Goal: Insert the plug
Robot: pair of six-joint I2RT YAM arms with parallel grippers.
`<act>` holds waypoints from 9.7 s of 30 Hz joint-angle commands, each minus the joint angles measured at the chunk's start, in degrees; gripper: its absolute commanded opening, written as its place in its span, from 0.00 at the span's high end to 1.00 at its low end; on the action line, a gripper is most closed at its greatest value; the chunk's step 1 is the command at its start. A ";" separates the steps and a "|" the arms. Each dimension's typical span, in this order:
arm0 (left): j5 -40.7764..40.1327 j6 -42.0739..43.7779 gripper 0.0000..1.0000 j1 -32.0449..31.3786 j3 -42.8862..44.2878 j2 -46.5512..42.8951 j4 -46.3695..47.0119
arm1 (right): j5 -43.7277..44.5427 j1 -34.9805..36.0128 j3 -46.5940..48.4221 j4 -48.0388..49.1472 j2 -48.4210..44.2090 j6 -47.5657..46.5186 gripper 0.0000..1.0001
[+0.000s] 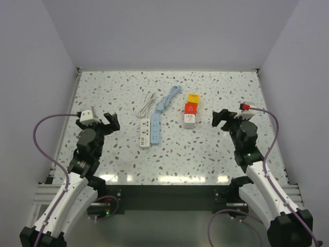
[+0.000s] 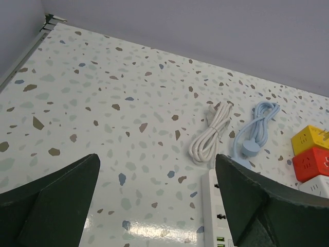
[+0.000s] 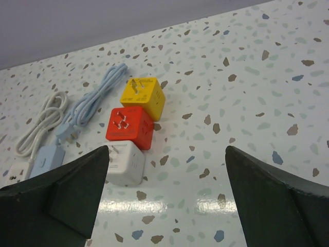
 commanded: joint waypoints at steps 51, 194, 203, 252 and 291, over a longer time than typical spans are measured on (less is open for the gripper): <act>20.25 0.08 0.00 -3.83 -2.13 11.93 15.05 | 16.03 22.22 30.17 -5.27 56.24 -0.19 0.33; 13.83 -58.19 1.00 -35.56 -3.26 43.31 72.88 | 15.14 49.91 -0.06 52.81 22.50 -31.92 0.21; 15.06 -59.16 1.00 -35.83 -4.49 43.83 73.76 | 15.75 49.99 1.34 50.53 21.88 -33.86 0.76; 5.22 -6.25 0.00 -24.23 -18.83 -8.54 20.68 | -37.15 26.70 46.00 -43.43 30.14 -13.01 1.00; 20.25 -5.90 0.00 -14.65 -19.18 4.72 26.74 | -24.86 29.16 56.71 -43.69 51.23 -17.51 1.00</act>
